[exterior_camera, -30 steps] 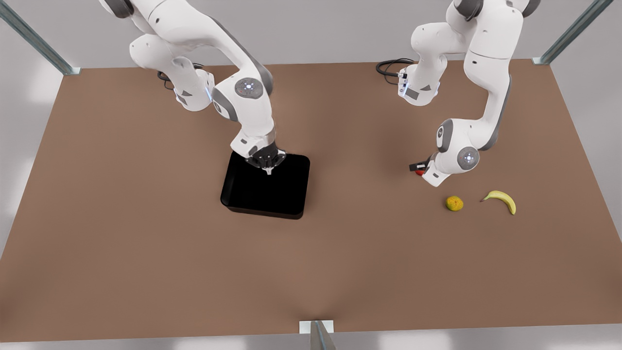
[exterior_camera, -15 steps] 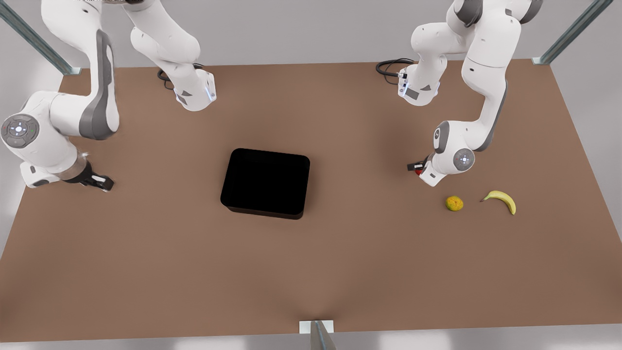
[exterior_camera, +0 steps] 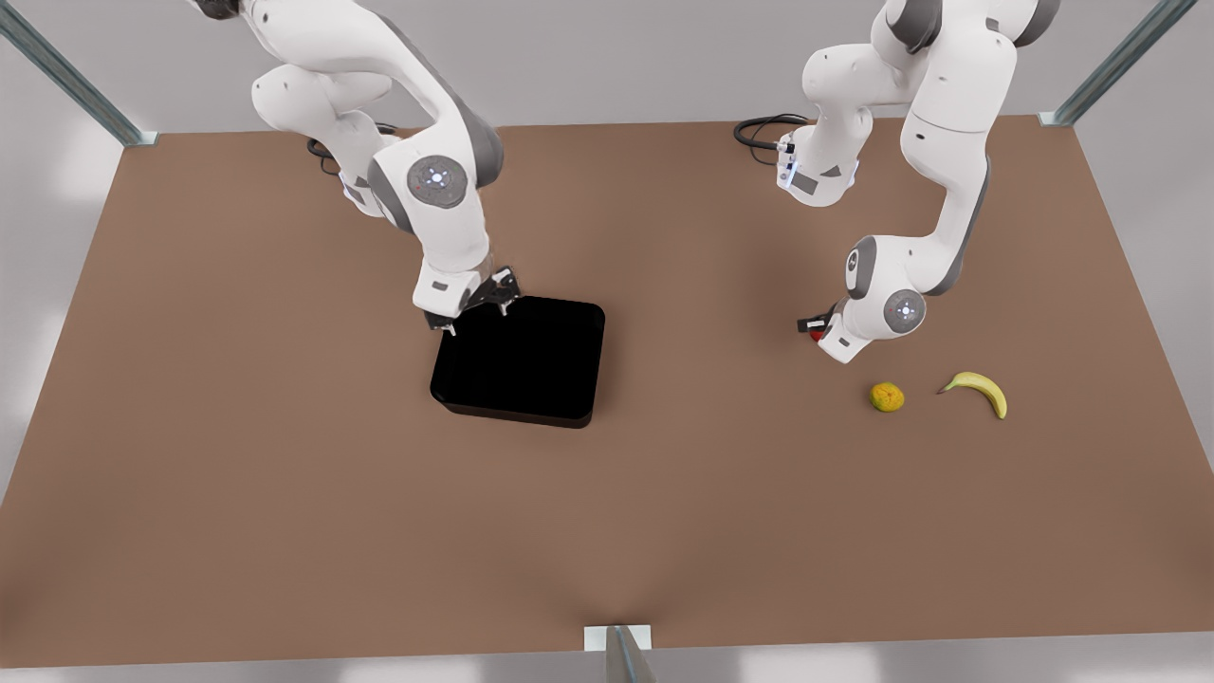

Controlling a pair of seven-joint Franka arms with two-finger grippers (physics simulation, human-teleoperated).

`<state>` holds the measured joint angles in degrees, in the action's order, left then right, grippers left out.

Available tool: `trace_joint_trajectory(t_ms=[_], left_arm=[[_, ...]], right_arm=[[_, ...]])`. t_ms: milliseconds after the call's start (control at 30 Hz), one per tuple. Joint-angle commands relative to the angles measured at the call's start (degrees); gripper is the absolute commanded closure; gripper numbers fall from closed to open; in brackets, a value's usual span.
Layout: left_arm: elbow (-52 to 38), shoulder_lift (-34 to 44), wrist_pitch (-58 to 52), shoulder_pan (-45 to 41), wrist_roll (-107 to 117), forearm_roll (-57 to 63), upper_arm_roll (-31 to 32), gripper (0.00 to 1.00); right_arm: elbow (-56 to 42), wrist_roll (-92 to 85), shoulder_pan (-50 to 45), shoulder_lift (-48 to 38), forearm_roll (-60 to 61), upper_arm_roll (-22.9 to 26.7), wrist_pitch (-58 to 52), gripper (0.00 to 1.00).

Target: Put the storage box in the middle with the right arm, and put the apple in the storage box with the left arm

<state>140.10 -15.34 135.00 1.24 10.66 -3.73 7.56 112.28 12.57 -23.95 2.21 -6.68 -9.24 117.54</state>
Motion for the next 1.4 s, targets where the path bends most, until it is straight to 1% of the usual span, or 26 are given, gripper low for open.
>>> trace_joint_trajectory(t_ms=[0, 167, 300, 367, 433, 667, 867, 1000, 1133, 1300, 1367], left_arm=[[0.0, 0.0, 0.0, 0.1, 0.0, 0.9, 0.0, 0.22], [0.8, -0.8, 1.9, 0.1, 0.0, 1.4, 0.0, 0.22], [0.8, -1.0, 2.0, 0.0, 0.0, 1.4, 0.0, 0.29], [0.8, -0.9, 2.0, 0.0, 0.0, 1.4, 0.0, 0.30], [0.8, -0.9, 2.0, -0.1, 0.0, 1.4, 0.0, 0.35], [0.7, -0.9, 2.0, 0.0, 0.0, 1.4, 0.0, 0.33], [0.9, -0.4, 1.8, 0.0, 0.0, 1.4, 0.1, 0.36], [1.0, 0.7, 1.3, 0.0, 0.1, 1.4, 0.1, 0.35], [1.0, 2.9, 0.5, 0.0, 0.1, 1.4, 0.2, 0.35], [1.3, 8.0, -1.5, -0.5, 0.5, 1.3, 0.4, 0.35], [1.1, 10.0, -2.3, -0.6, 1.4, 1.2, 1.5, 0.35]], right_arm=[[0.0, 0.0, 18.1, 0.0, 0.0, 0.0, 0.1, 0.00], [0.0, 0.1, 17.8, -0.4, 0.1, -0.2, -0.4, 0.00], [0.0, 0.1, 17.6, -0.4, 0.1, -0.2, -0.3, 0.00], [-0.1, 0.2, 17.5, -0.3, 0.0, -0.2, -0.2, 0.00], [-0.7, 0.0, 17.4, -0.1, 0.0, -0.2, -0.1, 0.00], [-0.7, 0.0, 17.7, -0.3, 0.0, -0.2, 0.0, 0.00], [-0.7, 0.0, 18.0, -0.3, 0.0, -0.2, 0.1, 0.00], [-0.7, 0.0, 18.0, -0.3, 0.0, -0.2, 0.1, 0.00], [-0.7, 0.0, 18.0, -0.4, 0.0, -0.2, 0.1, 0.00], [-0.7, 0.0, 18.1, -0.6, 0.0, -0.2, 0.0, 0.00], [-0.7, -0.1, 18.2, -0.6, 0.0, -0.2, -0.1, 0.00]])
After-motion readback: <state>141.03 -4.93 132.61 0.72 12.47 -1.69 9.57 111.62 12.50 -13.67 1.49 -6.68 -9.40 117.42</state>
